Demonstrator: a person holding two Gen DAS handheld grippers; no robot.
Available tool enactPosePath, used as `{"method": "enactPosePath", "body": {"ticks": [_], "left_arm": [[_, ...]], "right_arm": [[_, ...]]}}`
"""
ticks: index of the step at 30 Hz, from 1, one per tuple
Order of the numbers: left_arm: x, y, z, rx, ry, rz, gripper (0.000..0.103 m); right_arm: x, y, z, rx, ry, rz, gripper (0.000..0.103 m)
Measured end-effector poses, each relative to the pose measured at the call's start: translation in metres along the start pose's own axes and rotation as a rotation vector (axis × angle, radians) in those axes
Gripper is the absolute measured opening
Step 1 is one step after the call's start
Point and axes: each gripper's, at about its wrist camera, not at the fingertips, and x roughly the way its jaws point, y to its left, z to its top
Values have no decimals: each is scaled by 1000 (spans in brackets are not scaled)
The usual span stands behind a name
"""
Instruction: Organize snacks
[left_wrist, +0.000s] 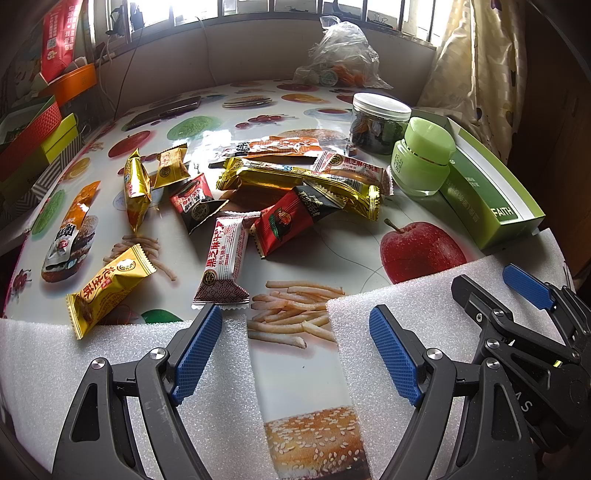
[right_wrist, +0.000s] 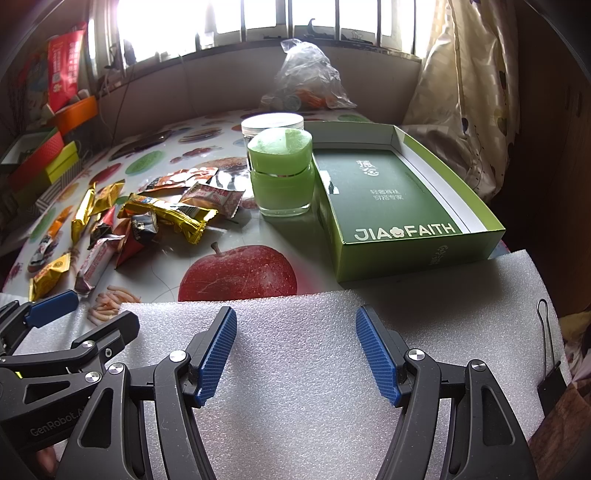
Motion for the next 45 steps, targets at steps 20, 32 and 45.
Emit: {"method": "enactPosePath", "body": {"ticks": [20,32,45], "left_arm": [[0,0,0,-1,-2,-1,82],[0,0,-1,9,-9,7,82],[-19,12,8,24,-25,-50,82]], "right_arm": [[0,0,0,-1,0,-1,67],[0,2,1,1,2,1,67],[-8,-2,10,-15,-20,28,67]]}}
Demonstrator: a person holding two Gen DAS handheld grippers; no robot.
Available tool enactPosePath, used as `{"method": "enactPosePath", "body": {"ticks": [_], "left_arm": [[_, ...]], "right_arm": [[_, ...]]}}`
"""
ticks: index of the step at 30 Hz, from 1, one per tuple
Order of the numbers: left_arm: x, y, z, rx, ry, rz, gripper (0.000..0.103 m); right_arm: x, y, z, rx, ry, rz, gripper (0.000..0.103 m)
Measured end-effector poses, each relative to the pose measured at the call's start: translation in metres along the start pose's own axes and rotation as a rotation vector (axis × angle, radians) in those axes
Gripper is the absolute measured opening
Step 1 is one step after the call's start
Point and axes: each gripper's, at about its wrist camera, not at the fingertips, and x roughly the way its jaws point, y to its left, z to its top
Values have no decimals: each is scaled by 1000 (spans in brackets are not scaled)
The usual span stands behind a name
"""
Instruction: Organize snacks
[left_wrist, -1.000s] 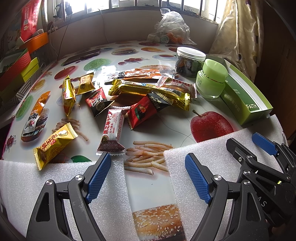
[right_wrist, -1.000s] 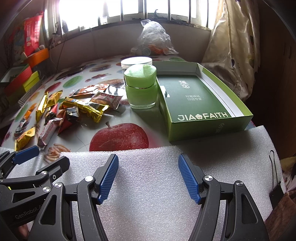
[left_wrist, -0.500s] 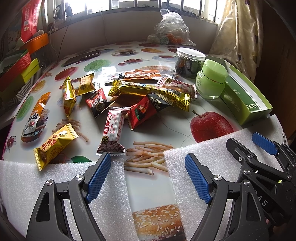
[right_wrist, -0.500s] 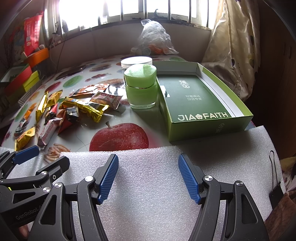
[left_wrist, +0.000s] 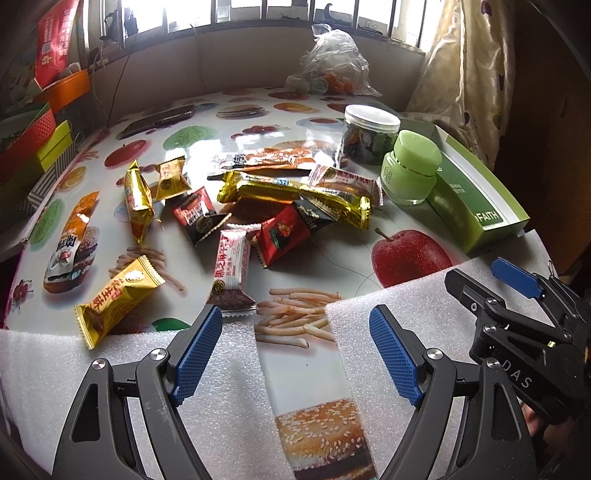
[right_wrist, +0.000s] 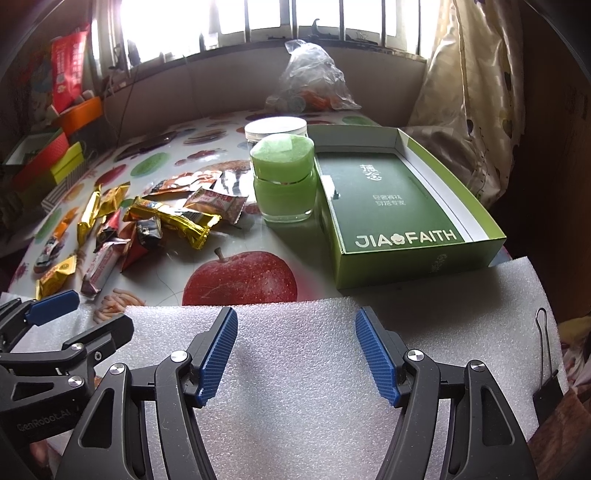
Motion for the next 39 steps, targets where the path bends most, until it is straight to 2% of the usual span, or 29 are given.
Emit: {"method": "enactPosePath", "body": {"ticks": [5,9,14,18,25,28,30,39], "left_arm": [[-16,30,6,-48,-27,4,82],[-21,61,8,-78,-44,56,82],[-17,97,5,-116,-23,99,82],[-13,114,2,-115,-8,91,82],[-2,126,-1,-101,10,86,82],[5,130,-3,-92,36,92,82],[8,132,-3,-88,45,110,82],[18,138,-2,-87,58,89,82]], "right_arm": [[-6,11,14,-45,-33,64,67],[2,24,25,-46,-5,123,67],[12,51,34,-69,16,196,67],[23,70,40,-82,49,252,67],[35,110,44,-143,93,338,65],[43,122,43,-155,119,355,61],[46,127,42,-169,130,356,58],[60,141,43,-173,166,414,52]]}}
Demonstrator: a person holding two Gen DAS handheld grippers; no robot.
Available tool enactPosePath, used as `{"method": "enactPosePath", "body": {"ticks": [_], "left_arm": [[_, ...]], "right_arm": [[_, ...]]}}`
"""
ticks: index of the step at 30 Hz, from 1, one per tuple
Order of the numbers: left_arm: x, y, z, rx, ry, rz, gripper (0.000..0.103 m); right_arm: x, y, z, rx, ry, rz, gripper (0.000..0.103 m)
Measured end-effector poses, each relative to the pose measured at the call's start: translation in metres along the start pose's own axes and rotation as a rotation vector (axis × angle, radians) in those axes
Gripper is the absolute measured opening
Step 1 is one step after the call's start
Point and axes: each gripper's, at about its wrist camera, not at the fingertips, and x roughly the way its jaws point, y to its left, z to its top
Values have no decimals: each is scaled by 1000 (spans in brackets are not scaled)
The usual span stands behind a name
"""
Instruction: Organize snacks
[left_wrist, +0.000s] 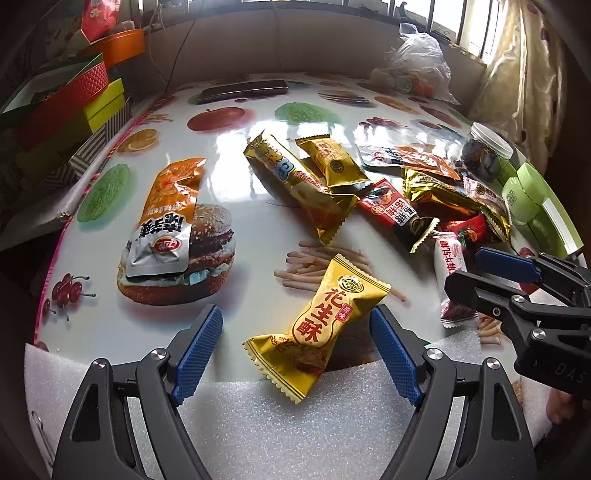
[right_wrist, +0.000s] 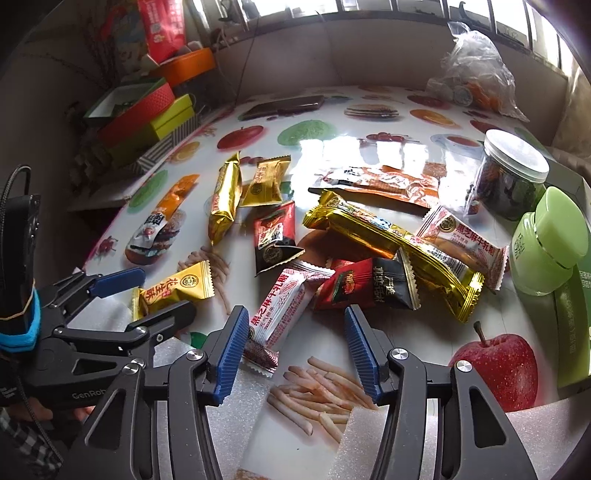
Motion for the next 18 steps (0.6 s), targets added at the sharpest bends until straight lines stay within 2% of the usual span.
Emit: {"method": "enactPosePath", "body": {"ticks": [7,13,15,18], "left_arm": [[1,9,3,-44,-12,-5,82],[0,6,5,-36,-18,-3,68],[0,5,6,-31,-22,0,53],[-1,5,7,-35,-22,-5,46]], "right_arm": [[7,3,2,-13,8,-2,47],[8,5,2,-26,8,-17,33],[7,7,2,-38,5,-22,29],[6,7,0,-44,1,-24,25]]}}
